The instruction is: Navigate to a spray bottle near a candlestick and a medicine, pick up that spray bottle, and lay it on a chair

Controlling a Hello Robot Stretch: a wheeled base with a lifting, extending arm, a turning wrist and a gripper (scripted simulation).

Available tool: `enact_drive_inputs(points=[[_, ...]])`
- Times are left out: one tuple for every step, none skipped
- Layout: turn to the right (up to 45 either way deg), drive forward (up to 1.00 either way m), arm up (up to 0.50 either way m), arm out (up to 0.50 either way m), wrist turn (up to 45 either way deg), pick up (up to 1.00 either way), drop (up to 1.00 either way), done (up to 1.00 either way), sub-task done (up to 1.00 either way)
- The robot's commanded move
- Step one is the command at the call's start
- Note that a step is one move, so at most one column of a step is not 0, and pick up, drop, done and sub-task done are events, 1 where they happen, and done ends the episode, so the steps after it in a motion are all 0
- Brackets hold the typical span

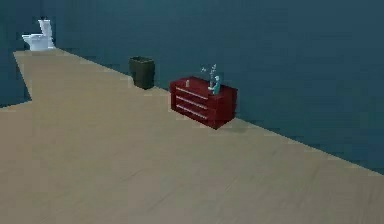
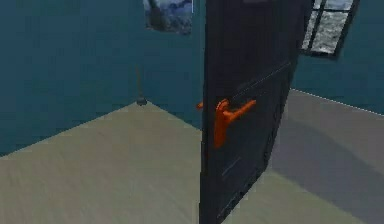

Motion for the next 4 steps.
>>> enact_drive_inputs(points=[[12.0, 0.00, 0.00, 0.00, 0.0, 0.00, 0.00, 0.00, 0.00], [0.0, 1.00, 0.00, 0.00, 0.0, 0.00, 0.00, 0.00, 0.00], [0.0, 0.75, 0.00, 0.00, 0.0, 0.00, 0.00, 0.00, 0.00], [30.0, 0.00, 0.00, 0.00, 0.0, 0.00, 0.00, 0.00, 0.00]])
